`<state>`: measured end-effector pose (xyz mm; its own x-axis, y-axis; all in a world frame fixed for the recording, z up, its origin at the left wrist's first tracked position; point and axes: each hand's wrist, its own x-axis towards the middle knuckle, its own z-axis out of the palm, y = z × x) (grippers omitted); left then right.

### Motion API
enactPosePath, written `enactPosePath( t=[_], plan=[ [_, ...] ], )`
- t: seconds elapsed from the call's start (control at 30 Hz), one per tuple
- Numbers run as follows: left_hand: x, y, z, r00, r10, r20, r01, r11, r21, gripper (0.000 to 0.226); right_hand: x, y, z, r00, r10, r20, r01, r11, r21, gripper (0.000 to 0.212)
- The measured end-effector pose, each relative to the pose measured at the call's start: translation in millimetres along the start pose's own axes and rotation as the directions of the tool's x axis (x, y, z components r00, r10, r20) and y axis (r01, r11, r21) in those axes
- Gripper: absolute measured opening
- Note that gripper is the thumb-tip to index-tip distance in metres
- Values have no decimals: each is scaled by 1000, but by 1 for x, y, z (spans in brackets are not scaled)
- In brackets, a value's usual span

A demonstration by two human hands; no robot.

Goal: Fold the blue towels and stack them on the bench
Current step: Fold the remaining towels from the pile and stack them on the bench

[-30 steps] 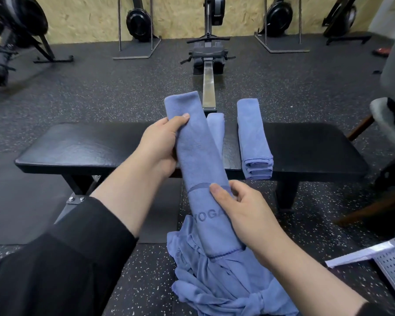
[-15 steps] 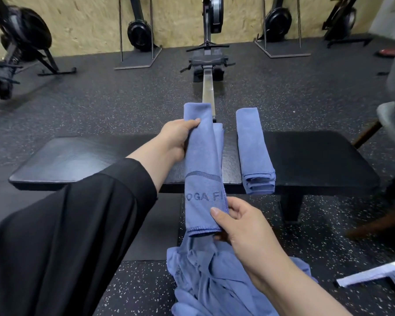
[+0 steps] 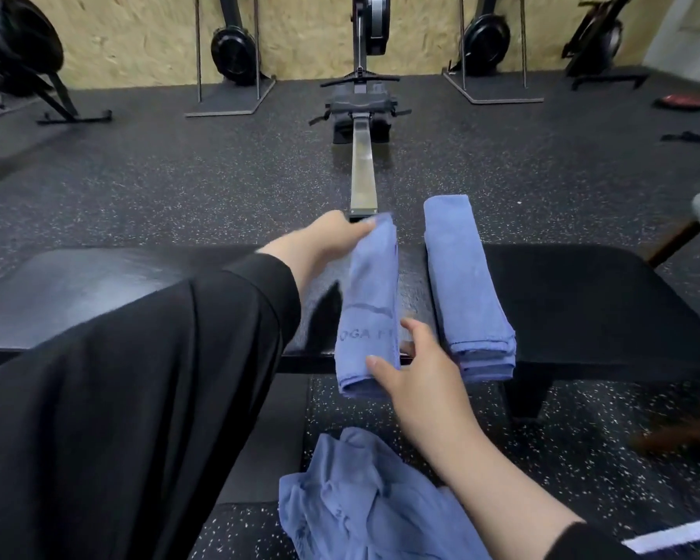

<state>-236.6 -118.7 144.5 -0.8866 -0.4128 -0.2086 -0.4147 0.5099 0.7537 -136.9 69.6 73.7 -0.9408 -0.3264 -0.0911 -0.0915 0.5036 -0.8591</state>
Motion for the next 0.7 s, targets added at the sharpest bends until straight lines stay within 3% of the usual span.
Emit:
enactPosePath(
  t=[0.07,0.13,0.3,0.43,0.53,0.6,0.7],
  plan=[
    [-8,-22,16,989,131,-64,-118,977,180,52,-1,9,7,998,-65,18,67,982,-174,61],
    [-18,-50,35,964,260,-61,-244,949,198,52,-4,16,12,990,-140,28,143,959,-245,57],
    [-51,-103,70,943,325,-71,-304,929,211,42,-4,27,16,982,-180,49,183,876,-447,42],
    [-77,-111,73,936,342,-90,-304,909,284,40,-9,29,9,969,-234,74,241,850,-468,39],
    [-106,-112,73,901,416,-121,-328,837,437,28,-24,33,-3,951,-308,-10,285,894,-346,30],
    [-129,-112,76,835,529,-150,-372,745,554,23,-39,46,-13,947,-318,-52,290,910,-297,20],
    [-165,-114,88,726,678,-119,-494,634,595,35,-60,84,-26,971,-238,-24,217,919,-329,18]
  ],
)
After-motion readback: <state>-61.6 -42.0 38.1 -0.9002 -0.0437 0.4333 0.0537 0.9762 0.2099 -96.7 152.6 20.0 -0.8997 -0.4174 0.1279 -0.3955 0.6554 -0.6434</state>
